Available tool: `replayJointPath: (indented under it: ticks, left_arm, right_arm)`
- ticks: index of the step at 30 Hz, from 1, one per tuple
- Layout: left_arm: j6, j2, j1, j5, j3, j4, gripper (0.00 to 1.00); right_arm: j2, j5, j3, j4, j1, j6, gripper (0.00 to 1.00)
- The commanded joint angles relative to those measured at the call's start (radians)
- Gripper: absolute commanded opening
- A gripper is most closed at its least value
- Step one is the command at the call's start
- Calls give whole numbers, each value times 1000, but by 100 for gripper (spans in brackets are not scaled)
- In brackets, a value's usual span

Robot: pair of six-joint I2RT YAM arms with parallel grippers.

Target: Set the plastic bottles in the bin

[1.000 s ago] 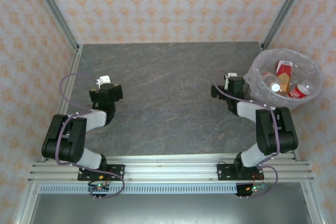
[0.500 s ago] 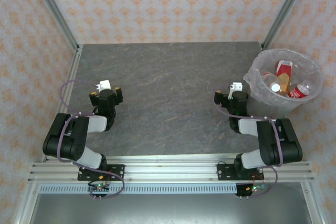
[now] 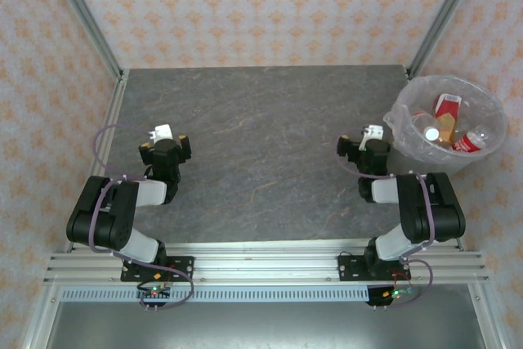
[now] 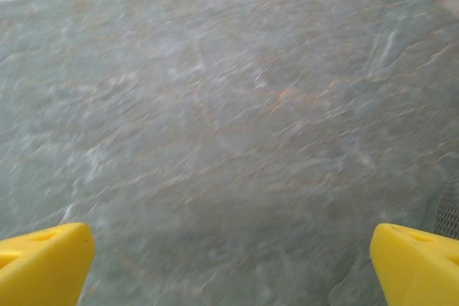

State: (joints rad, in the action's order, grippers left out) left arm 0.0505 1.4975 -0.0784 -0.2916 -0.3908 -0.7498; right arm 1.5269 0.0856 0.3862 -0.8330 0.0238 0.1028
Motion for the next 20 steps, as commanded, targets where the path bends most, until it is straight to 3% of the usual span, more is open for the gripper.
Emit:
replayJointPath:
  ticks: [1,20]
  left_arm:
    - [-16,-2,-4,-22,-13,-35,100]
    - [-16,-2,-3,-20,-13,-32,100]
  right_arm:
    - [1,-10,25,37,-33,-58,99]
    - [-1,26,19,26,-33,-44,99]
